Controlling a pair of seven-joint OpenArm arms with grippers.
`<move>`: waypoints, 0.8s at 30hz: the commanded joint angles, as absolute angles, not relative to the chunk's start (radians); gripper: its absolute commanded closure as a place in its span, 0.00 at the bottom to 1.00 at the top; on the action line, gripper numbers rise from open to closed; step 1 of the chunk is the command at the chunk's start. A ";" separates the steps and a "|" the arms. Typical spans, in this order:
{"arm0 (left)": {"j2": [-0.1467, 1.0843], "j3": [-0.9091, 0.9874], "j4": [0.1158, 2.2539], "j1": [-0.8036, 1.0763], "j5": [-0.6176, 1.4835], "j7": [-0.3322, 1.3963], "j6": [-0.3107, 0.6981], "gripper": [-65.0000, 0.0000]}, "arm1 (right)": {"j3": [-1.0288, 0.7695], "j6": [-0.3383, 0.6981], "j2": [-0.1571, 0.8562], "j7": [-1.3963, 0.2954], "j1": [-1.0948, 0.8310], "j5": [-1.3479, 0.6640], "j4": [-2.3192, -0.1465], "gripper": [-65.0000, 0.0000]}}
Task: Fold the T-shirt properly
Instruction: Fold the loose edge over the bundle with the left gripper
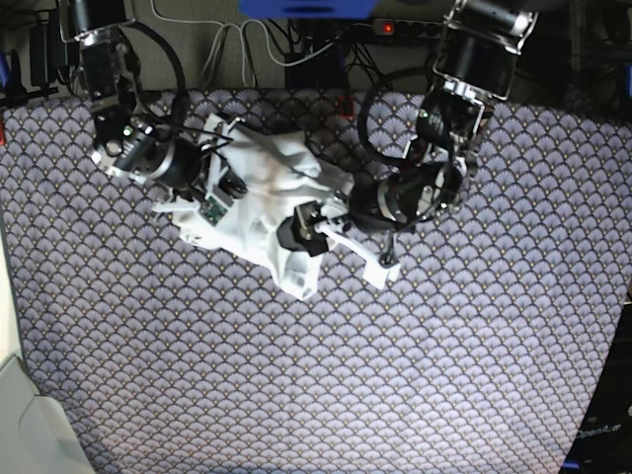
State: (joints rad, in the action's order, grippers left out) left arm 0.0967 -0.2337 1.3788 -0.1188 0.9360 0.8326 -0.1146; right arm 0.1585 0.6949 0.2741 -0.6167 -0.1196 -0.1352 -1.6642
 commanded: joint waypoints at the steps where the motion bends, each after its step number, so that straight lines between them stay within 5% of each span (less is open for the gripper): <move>1: 0.082 -0.234 1.376 -0.140 0.958 0.835 -0.108 0.10 | 0.156 0.698 0.282 -0.618 -0.110 -0.128 -1.670 1.00; 5: 0.068 -0.234 1.319 -0.150 0.955 0.837 -0.108 0.11 | 0.156 0.698 0.282 -0.618 -0.110 -0.128 -1.669 1.00; 7: 0.068 -0.243 1.302 -0.162 0.961 0.837 -0.108 0.21 | 0.156 0.698 0.282 -0.618 -0.110 -0.128 -1.669 1.00; 14: 0.070 -0.263 1.290 -0.163 0.960 0.837 -0.110 0.98 | 0.156 0.698 0.282 -0.618 -0.110 -0.128 -1.669 1.00; 24: 0.079 -0.306 1.291 -0.283 0.914 0.839 -0.119 0.99 | 0.153 0.698 0.282 -0.618 -0.110 -0.128 -1.678 1.00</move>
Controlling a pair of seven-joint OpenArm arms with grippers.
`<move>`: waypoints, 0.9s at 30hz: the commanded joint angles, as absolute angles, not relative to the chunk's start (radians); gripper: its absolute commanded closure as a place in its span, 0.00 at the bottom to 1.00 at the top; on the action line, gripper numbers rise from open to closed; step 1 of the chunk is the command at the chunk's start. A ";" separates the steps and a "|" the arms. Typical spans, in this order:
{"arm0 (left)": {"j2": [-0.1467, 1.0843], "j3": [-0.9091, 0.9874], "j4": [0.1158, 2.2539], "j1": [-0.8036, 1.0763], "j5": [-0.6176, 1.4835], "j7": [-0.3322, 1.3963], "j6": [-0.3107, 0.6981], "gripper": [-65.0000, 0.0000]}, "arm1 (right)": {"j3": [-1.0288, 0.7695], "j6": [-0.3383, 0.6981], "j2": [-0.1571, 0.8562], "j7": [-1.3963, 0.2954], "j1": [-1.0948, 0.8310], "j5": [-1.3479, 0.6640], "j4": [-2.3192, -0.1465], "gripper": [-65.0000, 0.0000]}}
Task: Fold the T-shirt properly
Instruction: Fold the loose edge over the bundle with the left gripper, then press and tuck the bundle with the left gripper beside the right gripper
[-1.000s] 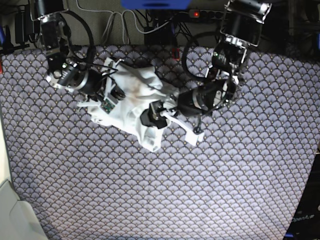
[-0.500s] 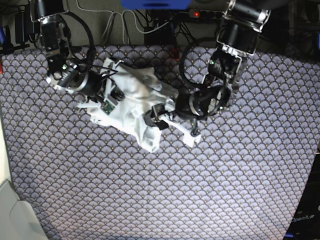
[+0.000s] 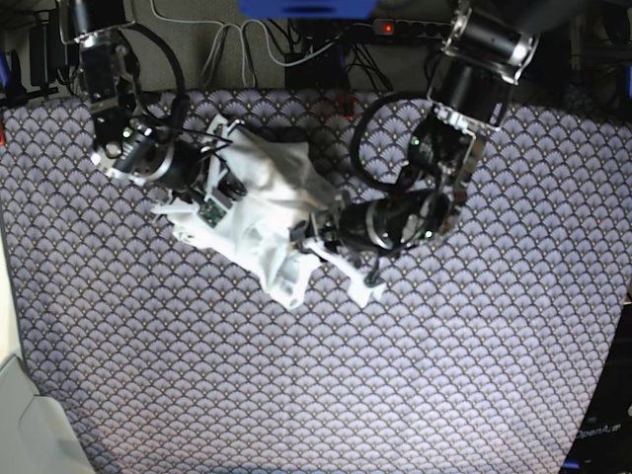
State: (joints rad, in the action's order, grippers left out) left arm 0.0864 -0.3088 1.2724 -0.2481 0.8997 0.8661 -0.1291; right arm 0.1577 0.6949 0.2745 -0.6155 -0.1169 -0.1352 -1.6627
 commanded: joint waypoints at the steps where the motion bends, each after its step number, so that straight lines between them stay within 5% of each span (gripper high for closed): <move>1: 0.079 -0.338 1.291 -0.306 0.880 0.839 -0.119 0.99 | 0.150 0.698 0.282 -0.618 -0.110 -0.128 -1.679 1.00; 13: 0.068 -0.661 1.297 -0.430 0.684 0.839 -0.119 0.99 | 0.113 0.698 0.288 -0.624 -0.147 -0.128 -1.790 1.00; 27: 0.045 -0.684 1.276 -0.515 0.423 0.837 -0.108 0.99 | 0.045 0.698 0.363 -0.619 -0.150 -0.128 -1.782 1.00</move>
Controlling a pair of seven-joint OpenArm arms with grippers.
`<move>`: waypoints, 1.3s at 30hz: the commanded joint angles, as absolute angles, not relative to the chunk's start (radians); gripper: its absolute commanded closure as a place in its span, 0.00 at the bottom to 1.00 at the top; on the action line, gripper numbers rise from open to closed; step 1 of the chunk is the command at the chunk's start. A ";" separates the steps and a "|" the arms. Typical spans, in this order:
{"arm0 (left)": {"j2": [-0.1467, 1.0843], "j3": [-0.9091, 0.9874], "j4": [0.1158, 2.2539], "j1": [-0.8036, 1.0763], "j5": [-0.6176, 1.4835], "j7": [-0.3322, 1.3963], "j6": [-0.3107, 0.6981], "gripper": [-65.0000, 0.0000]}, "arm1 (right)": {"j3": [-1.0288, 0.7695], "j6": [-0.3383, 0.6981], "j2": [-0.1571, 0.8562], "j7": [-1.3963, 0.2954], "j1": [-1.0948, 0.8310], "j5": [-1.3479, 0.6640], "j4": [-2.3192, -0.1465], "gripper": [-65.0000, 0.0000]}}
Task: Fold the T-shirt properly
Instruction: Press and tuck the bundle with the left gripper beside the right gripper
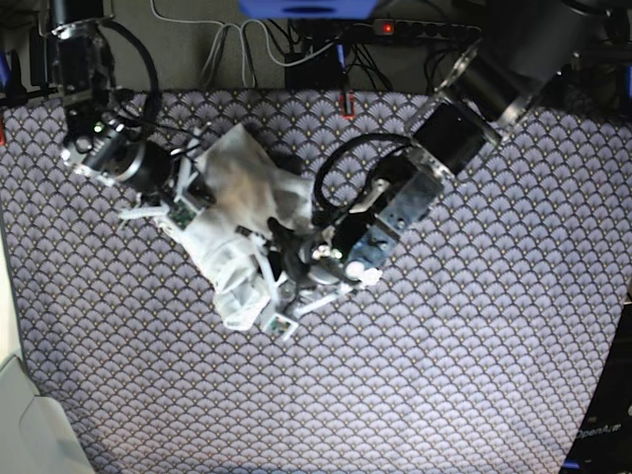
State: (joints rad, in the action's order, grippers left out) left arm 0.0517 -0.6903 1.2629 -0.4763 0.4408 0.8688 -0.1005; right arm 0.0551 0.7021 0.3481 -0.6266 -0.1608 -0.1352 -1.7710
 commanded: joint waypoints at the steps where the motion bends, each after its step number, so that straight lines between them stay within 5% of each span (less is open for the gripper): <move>1: 0.035 -0.684 1.257 -0.519 0.404 0.837 -0.108 0.99 | 0.018 0.698 0.371 -0.618 -0.150 -0.128 -1.771 1.00; 18: -0.139 -0.878 1.043 -0.552 -0.137 0.808 -0.105 0.99 | -0.203 0.698 0.367 -0.616 -0.137 -0.128 -1.713 1.00; 26: -0.157 -0.923 1.043 -0.538 -0.351 0.777 0.018 0.99 | -0.229 0.698 0.367 -0.616 -0.139 -0.128 -1.713 1.00; 39: -0.157 -1.228 0.934 -0.541 -0.429 0.702 0.010 0.99 | -0.229 0.698 0.352 -0.616 -0.139 -0.128 -1.713 1.00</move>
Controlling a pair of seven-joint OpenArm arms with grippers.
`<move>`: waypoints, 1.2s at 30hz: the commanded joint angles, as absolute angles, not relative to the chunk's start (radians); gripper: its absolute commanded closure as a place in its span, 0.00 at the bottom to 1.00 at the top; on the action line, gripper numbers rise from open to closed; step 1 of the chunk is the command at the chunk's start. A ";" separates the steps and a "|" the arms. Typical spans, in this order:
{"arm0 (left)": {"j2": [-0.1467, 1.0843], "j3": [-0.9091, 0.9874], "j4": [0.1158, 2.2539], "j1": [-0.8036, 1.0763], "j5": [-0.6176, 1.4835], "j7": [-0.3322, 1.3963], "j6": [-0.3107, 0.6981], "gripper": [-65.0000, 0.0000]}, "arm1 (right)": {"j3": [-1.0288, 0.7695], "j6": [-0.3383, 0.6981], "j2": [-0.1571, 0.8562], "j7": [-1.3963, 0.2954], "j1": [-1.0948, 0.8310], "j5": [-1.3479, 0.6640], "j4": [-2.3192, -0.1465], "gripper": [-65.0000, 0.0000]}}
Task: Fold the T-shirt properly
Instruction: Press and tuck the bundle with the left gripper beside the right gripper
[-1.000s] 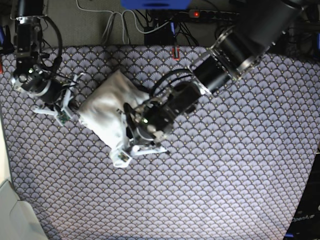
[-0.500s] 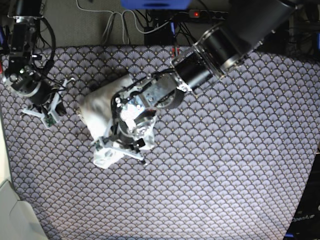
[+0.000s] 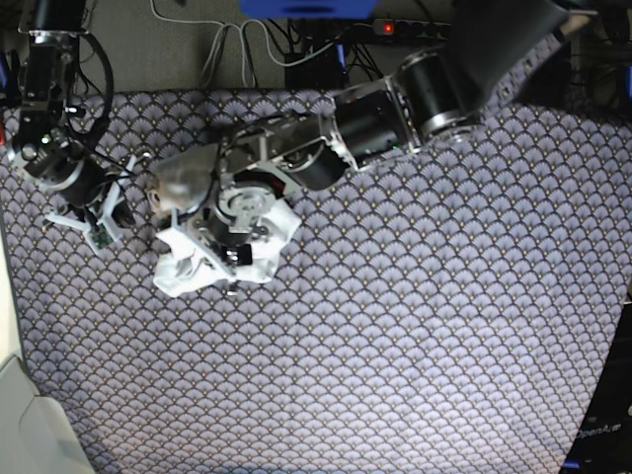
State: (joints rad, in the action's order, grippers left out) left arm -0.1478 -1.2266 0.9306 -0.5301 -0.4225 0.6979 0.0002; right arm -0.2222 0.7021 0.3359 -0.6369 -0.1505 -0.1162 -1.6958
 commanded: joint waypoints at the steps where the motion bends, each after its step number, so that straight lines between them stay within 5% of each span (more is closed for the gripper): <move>1: -0.154 -1.239 0.934 -0.541 -0.453 0.690 0.008 0.99 | -0.229 0.698 0.352 -0.616 -0.139 -0.128 -1.713 1.00; 17: -0.157 -1.230 0.785 -0.492 -0.670 0.627 0.007 0.95 | -0.223 0.698 0.344 -0.616 -0.136 -0.128 -1.713 1.00; 19: -0.157 -1.170 0.837 -0.483 -0.670 0.627 0.007 0.82 | -0.223 0.698 0.344 -0.616 -0.136 -0.128 -1.713 1.00; 25: -0.157 -1.046 1.003 -0.441 -0.671 0.628 0.013 0.19 | -0.223 0.698 0.344 -0.616 -0.136 -0.128 -1.713 1.00; 27: -0.157 -1.020 1.043 -0.441 -0.671 0.627 0.008 0.07 | -0.223 0.698 0.344 -0.616 -0.136 -0.128 -1.713 1.00; 29: -0.157 -0.963 1.096 -0.441 -0.668 0.625 0.008 0.00 | -0.223 0.698 0.344 -0.616 -0.136 -0.128 -1.713 1.00; 36: -0.157 -0.739 1.316 -0.394 -0.673 0.627 0.010 0.00 | -0.225 0.698 0.344 -0.616 -0.136 -0.131 -1.713 1.00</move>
